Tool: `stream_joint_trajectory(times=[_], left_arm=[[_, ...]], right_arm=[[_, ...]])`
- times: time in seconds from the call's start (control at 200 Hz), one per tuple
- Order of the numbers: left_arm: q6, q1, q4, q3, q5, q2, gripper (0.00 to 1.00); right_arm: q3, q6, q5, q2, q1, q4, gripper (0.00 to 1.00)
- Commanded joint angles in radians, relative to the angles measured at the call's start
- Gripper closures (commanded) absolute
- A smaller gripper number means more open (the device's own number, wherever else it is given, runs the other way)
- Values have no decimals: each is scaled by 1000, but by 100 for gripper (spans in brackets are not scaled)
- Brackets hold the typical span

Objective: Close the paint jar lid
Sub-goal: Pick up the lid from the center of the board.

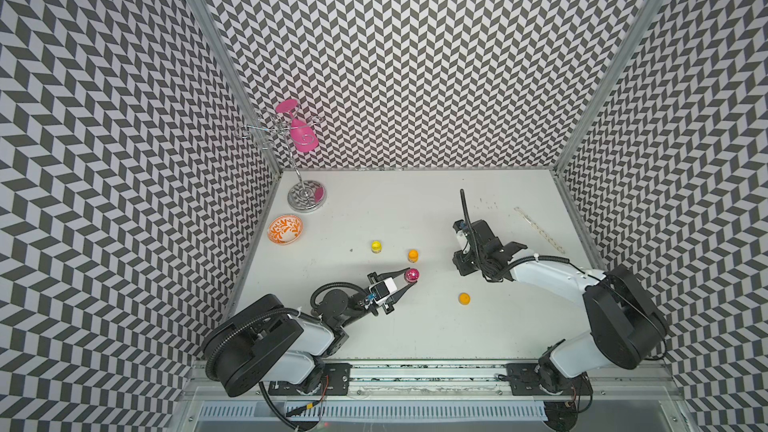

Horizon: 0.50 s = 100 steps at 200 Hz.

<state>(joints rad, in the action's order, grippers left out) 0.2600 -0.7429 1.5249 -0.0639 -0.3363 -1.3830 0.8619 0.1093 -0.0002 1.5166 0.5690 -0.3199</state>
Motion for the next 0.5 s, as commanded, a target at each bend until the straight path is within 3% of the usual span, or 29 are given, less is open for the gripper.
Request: stream_joint_trajectory(times=[0.0,0.185,0.34,0.496], left_arm=[[-96,42,171,-13,29,-34,69],[-227,119,268,-4,95,-110,69],[-200,122,209,1,179,-78,69],[-150,122,137,10,213,-18,69]], right_arm=[[69,-26,-47,-23,19,-22,70],[225,-52,-58,-6,75,-90,71],[302,-75,-105,11,113,-76,71],[215,-102,-162,-27,143,60,72]])
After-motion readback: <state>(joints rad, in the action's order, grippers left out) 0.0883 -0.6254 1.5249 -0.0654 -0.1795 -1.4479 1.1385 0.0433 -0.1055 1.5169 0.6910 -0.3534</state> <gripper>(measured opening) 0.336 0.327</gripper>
